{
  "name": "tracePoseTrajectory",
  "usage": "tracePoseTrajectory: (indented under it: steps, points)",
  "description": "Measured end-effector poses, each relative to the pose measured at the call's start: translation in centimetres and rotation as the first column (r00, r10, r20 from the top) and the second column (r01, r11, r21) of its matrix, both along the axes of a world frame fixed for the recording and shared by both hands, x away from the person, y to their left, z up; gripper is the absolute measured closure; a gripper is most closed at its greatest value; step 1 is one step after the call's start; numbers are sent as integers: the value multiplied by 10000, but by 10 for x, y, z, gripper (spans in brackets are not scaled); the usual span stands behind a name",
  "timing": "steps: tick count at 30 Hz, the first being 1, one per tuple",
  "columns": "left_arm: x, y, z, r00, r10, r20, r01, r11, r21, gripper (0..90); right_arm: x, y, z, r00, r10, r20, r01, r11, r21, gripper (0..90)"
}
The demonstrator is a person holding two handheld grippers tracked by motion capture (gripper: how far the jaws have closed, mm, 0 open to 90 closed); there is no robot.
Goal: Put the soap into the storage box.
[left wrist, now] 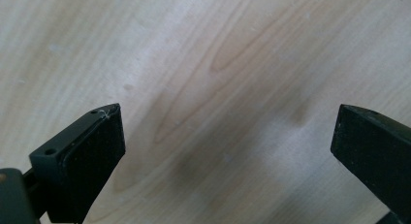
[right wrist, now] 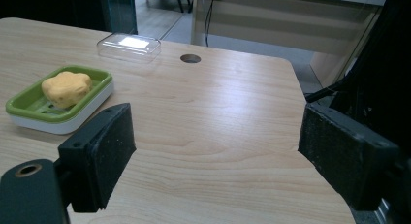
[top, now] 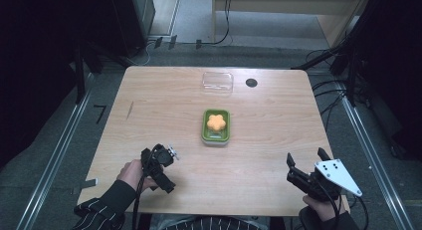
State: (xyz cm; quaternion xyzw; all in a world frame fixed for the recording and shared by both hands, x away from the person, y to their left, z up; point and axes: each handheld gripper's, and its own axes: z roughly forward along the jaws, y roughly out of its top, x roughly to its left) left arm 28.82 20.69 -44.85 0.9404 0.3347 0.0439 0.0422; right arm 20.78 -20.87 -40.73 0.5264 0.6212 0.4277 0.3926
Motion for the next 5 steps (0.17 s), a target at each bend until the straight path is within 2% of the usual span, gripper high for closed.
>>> tracePoseTrajectory:
  steps: [2, 5]
  points:
    - [1, -1, -2, 10000, 3, -76, -2, 9999, 159, 0, 0, -1, 0, 10000, -38, -8, 38, 10000, -1, 137]
    - [3, -4, -3, 10000, -78, -29, 79, 9998, 173, 0, 1, -1, -1, 10000, -47, -50, 47, 10000, 39, 137]
